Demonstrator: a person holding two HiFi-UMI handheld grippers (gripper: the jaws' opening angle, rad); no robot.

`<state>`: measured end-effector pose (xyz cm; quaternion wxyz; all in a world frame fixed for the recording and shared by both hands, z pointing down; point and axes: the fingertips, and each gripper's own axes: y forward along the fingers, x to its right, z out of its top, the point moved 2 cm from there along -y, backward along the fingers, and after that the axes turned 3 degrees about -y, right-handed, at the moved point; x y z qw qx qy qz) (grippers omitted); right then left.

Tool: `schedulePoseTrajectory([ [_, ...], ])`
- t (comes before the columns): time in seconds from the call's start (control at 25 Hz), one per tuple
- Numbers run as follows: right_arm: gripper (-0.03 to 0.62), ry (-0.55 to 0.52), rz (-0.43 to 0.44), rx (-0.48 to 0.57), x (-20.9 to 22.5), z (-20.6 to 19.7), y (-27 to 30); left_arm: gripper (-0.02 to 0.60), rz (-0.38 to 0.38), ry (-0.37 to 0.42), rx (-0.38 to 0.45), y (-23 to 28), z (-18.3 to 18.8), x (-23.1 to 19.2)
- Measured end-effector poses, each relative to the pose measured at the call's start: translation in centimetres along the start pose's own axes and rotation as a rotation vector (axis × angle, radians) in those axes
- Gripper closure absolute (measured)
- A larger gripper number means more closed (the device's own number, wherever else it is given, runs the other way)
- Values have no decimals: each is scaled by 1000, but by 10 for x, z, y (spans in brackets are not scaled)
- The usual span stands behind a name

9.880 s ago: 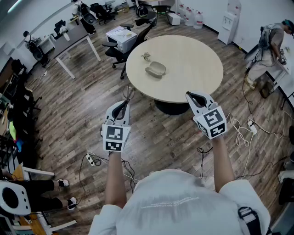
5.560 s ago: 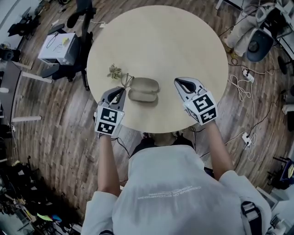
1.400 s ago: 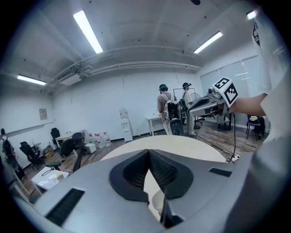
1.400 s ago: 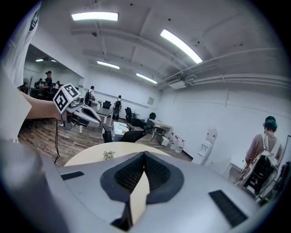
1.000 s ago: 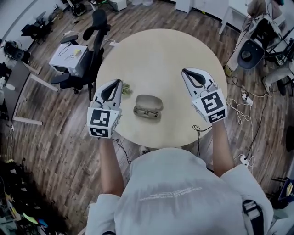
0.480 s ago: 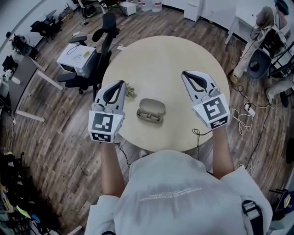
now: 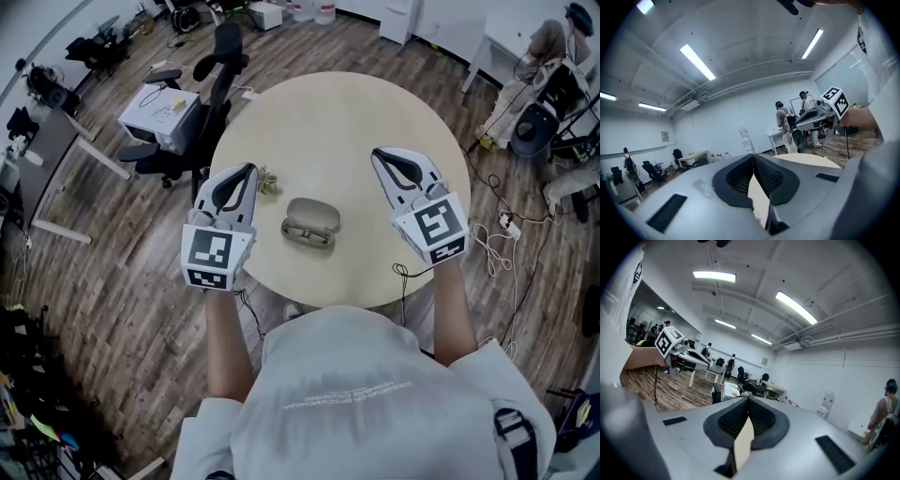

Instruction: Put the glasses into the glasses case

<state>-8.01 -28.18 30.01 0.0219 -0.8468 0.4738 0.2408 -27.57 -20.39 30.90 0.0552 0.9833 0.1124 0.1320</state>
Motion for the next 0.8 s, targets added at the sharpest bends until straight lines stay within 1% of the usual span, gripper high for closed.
schedulePoseTrajectory([
  [0.36, 593, -2, 5, -5, -9, -3, 1, 568, -22, 24, -21, -4, -9, 2],
  [0.8, 594, 9, 17, -12, -14, -6, 4, 568, -47, 34, -40, -3, -14, 7],
])
